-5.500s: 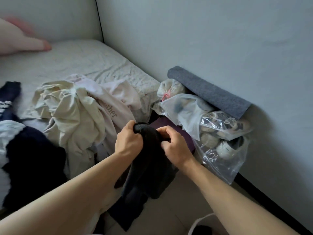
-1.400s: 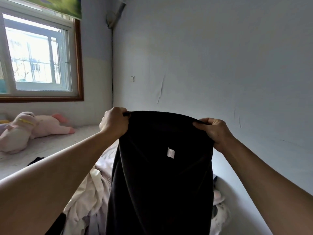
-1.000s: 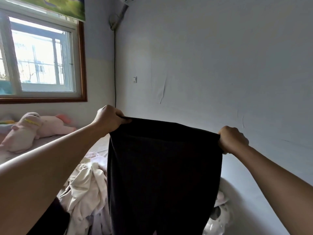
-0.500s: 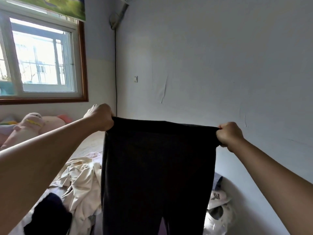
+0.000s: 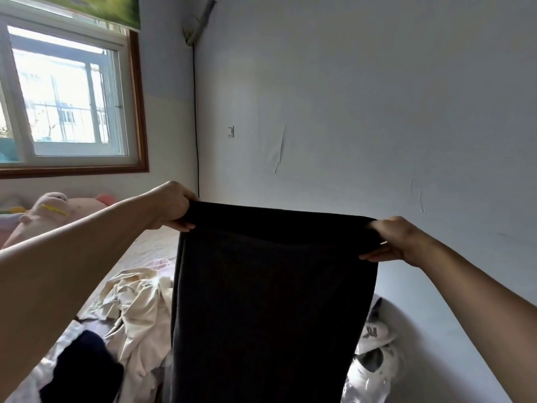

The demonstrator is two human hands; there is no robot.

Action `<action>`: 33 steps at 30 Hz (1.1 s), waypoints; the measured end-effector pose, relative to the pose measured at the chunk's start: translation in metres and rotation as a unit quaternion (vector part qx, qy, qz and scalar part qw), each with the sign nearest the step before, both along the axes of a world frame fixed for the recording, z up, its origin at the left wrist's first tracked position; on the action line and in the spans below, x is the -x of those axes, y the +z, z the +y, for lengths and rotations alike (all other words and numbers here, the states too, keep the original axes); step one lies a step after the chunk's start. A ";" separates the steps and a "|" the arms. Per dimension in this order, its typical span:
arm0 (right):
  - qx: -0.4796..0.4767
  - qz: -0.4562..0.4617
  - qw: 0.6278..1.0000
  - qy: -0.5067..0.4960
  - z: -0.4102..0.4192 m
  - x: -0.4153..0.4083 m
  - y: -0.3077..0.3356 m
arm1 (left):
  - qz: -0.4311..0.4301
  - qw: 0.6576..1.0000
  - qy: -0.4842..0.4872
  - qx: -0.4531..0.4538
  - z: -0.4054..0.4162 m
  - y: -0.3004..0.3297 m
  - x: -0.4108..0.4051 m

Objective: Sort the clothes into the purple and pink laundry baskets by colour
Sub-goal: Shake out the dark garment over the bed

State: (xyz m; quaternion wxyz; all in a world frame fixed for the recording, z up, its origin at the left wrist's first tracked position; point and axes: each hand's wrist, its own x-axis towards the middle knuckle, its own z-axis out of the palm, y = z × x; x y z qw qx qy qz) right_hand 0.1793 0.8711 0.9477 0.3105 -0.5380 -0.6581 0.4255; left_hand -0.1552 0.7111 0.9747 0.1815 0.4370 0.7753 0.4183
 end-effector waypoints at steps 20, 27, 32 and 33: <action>-0.161 0.063 0.971 0.168 0.016 -0.011 -0.021 | 0.089 0.994 -0.023 0.058 -0.002 0.014 0.023; -0.284 -0.047 0.956 0.053 0.016 0.000 -0.028 | 0.114 0.993 -0.030 0.013 0.001 0.013 0.018; -0.327 -0.060 0.943 -0.003 0.013 0.010 -0.031 | 0.122 0.989 -0.072 0.043 0.002 0.016 0.016; -0.332 -0.059 0.941 -0.021 0.015 0.012 -0.033 | 0.142 0.982 -0.108 0.069 -0.001 0.016 0.016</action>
